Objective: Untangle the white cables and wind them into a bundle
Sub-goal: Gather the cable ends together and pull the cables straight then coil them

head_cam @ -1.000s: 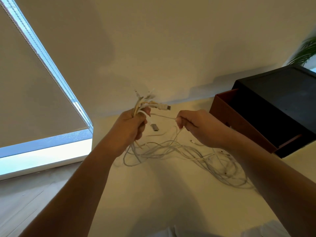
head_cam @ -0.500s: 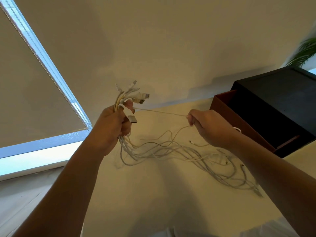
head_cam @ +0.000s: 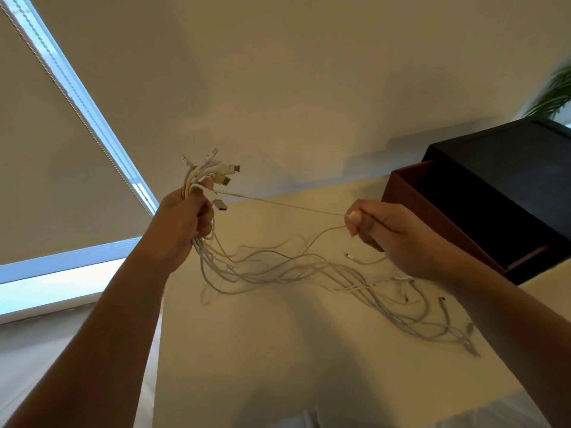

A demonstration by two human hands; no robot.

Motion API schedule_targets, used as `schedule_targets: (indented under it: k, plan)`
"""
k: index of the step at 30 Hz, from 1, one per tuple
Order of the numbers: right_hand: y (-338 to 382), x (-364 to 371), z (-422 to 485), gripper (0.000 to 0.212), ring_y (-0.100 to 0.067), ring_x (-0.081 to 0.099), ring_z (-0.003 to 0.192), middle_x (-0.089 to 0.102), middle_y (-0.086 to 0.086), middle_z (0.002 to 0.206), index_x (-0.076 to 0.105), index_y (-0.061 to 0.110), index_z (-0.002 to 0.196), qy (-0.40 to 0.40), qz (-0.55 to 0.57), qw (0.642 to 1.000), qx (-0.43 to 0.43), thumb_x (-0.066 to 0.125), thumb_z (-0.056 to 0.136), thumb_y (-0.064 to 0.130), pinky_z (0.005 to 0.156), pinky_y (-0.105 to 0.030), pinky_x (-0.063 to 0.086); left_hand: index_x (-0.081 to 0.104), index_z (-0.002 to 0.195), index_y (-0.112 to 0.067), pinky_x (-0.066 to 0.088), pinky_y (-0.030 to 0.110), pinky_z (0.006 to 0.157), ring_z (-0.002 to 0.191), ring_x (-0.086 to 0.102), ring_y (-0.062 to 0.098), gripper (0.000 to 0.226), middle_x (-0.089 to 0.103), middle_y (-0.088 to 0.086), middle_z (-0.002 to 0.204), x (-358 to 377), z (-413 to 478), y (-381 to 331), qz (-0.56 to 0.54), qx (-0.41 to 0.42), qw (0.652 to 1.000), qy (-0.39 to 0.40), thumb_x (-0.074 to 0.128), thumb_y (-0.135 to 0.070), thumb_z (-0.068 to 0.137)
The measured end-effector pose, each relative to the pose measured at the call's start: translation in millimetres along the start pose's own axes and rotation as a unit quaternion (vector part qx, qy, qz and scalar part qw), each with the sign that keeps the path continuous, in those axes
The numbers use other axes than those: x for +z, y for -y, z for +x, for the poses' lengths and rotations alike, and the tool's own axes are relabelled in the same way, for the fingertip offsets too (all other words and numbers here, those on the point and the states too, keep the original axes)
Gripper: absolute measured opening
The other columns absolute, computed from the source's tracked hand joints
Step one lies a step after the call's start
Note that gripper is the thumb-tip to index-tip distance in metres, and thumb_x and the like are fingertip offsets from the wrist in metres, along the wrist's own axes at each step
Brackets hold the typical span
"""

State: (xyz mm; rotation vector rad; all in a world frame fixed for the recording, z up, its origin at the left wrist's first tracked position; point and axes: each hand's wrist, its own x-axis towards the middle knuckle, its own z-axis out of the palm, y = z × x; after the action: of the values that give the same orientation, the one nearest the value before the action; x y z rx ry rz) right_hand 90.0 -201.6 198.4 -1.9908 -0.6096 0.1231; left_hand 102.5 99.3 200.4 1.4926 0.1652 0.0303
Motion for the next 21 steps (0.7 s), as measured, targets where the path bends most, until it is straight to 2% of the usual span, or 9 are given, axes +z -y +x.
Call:
schedule_targets:
  k: [2,5,7,9,11,13,15,19,21]
  plan:
    - [-2,-2,-2,0.03,-0.005,0.034,0.052,0.039,0.007,0.057,0.054,0.022,0.075,0.014,-0.06,0.998,0.005,0.04,0.101,0.025,0.051,-0.017,0.03,0.054,0.075,-0.021,0.026,0.016,0.038,0.04,0.027,0.004,0.035,0.033,-0.004,0.058,1,2,0,-0.002,0.002,1.0,-0.004,0.036,-0.007,0.102]
    - [-9,-9,-6,0.027,-0.016,0.047,0.054,0.052,0.003,0.062,0.053,0.03,0.076,0.029,-0.161,0.986,0.013,0.043,0.1,0.022,0.053,-0.034,0.041,0.056,0.079,-0.022,0.026,0.015,0.038,0.041,0.026,0.004,0.036,0.03,-0.002,0.062,4,2,-1,-0.016,0.006,1.0,-0.001,0.035,-0.005,0.102]
    - [-11,-8,-9,0.027,0.0,0.055,0.06,0.056,0.021,0.065,0.053,0.027,0.08,0.05,-0.233,0.971,-0.007,0.045,0.097,0.007,0.055,-0.016,0.041,0.057,0.079,-0.023,0.025,0.016,0.039,0.044,0.026,0.005,0.035,0.032,-0.002,0.064,5,1,-3,-0.017,0.008,1.0,-0.003,0.036,-0.007,0.102]
    - [-13,-3,-10,0.019,0.02,0.05,0.071,0.047,0.031,0.063,0.055,0.017,0.085,0.066,-0.304,0.95,-0.03,0.048,0.093,0.001,0.063,-0.007,0.038,0.053,0.075,-0.022,0.026,0.016,0.041,0.046,0.027,0.006,0.032,0.032,-0.001,0.064,7,1,-6,-0.009,0.014,1.0,-0.003,0.04,-0.011,0.102]
    - [-19,-2,-11,0.017,0.018,0.05,0.074,0.045,0.031,0.071,0.056,0.015,0.087,0.064,-0.32,0.945,-0.032,0.048,0.092,0.001,0.064,-0.007,0.036,0.053,0.072,-0.022,0.027,0.017,0.041,0.046,0.027,0.006,0.033,0.033,-0.001,0.062,8,-1,-10,-0.007,0.02,1.0,-0.006,0.042,-0.013,0.102]
    - [-30,-4,-10,0.02,0.003,0.055,0.072,0.054,0.022,0.076,0.054,0.018,0.085,0.048,-0.297,0.954,-0.012,0.047,0.092,0.001,0.06,-0.012,0.035,0.059,0.074,-0.026,0.03,0.016,0.041,0.046,0.029,0.006,0.037,0.036,-0.003,0.061,10,-3,-13,-0.005,0.028,1.0,-0.006,0.04,-0.012,0.102]
    - [-41,-5,-9,0.021,-0.003,0.055,0.071,0.057,0.017,0.076,0.053,0.018,0.084,0.042,-0.283,0.958,0.015,0.046,0.094,0.002,0.06,-0.015,0.036,0.059,0.074,-0.026,0.033,0.016,0.043,0.046,0.031,0.006,0.037,0.038,-0.005,0.058,13,-6,-14,0.013,0.041,0.999,-0.001,0.04,-0.013,0.103]
    - [-50,-2,-7,0.019,0.017,0.05,0.076,0.051,0.02,0.07,0.056,0.011,0.083,0.055,-0.304,0.951,0.029,0.045,0.092,-0.002,0.062,-0.008,0.035,0.054,0.074,-0.021,0.032,0.016,0.042,0.041,0.031,0.006,0.034,0.039,-0.003,0.057,21,-11,-17,0.026,0.058,0.998,-0.004,0.038,-0.012,0.103]
    - [-52,-2,-7,0.019,0.019,0.049,0.074,0.048,0.022,0.07,0.056,0.01,0.084,0.057,-0.314,0.947,0.034,0.044,0.091,-0.003,0.063,-0.007,0.035,0.053,0.074,-0.021,0.031,0.016,0.042,0.041,0.03,0.006,0.035,0.037,-0.001,0.059,23,-13,-20,0.013,0.059,0.998,-0.003,0.037,-0.01,0.102]
